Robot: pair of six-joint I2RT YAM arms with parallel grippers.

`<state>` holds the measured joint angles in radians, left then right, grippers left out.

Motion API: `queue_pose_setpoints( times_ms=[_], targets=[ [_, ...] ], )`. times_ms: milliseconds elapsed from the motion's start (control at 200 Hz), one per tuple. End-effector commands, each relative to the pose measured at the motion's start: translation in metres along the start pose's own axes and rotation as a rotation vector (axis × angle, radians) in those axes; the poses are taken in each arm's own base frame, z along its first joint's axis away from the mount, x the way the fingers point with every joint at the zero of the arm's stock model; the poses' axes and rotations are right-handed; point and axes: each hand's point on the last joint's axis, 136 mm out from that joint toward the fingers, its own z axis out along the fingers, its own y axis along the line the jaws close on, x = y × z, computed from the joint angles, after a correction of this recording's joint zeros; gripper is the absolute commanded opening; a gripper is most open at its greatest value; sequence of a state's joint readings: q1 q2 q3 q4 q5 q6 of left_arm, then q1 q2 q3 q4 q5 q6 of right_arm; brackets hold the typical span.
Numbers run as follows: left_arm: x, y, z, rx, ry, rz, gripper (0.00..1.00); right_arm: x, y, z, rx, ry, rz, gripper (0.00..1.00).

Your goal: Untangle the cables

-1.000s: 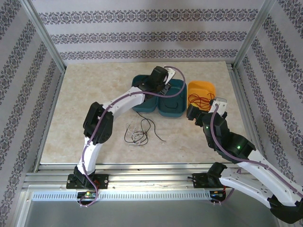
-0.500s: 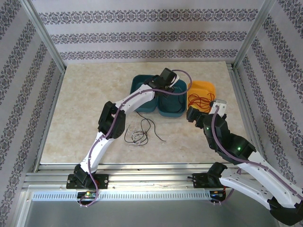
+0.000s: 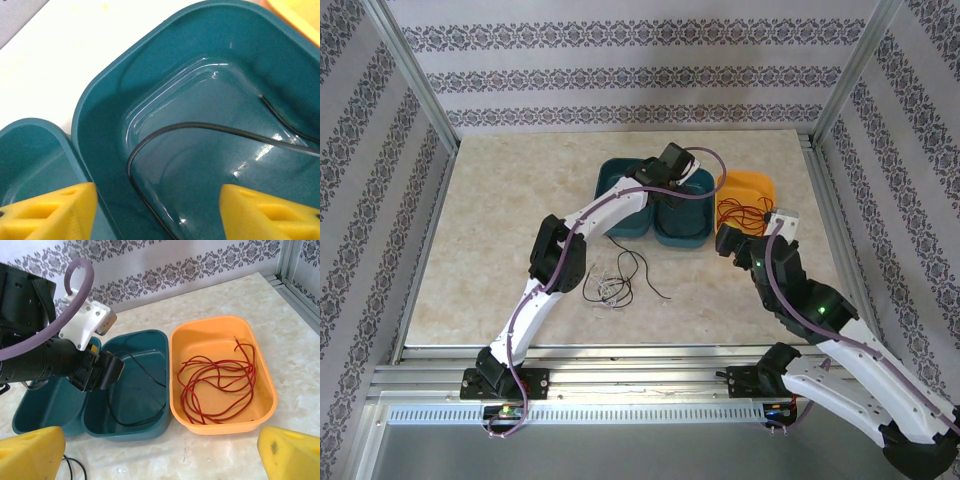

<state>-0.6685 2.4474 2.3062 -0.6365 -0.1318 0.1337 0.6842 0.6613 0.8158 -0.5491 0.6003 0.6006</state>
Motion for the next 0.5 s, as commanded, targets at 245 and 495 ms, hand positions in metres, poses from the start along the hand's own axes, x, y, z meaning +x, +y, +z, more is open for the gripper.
queue_pose_setpoints(
  times_ms=[245, 495],
  targets=[
    [-0.038, 0.0, -0.1, 0.103, -0.143, -0.06, 0.87, 0.004, 0.0, -0.001, -0.036, 0.01, 0.013, 0.99],
    [-0.013, 0.005, -0.136, 0.103, -0.116, -0.038, 1.0, 0.009, 0.012, 0.009, -0.049, 0.052, -0.027, 0.98]
  ],
)
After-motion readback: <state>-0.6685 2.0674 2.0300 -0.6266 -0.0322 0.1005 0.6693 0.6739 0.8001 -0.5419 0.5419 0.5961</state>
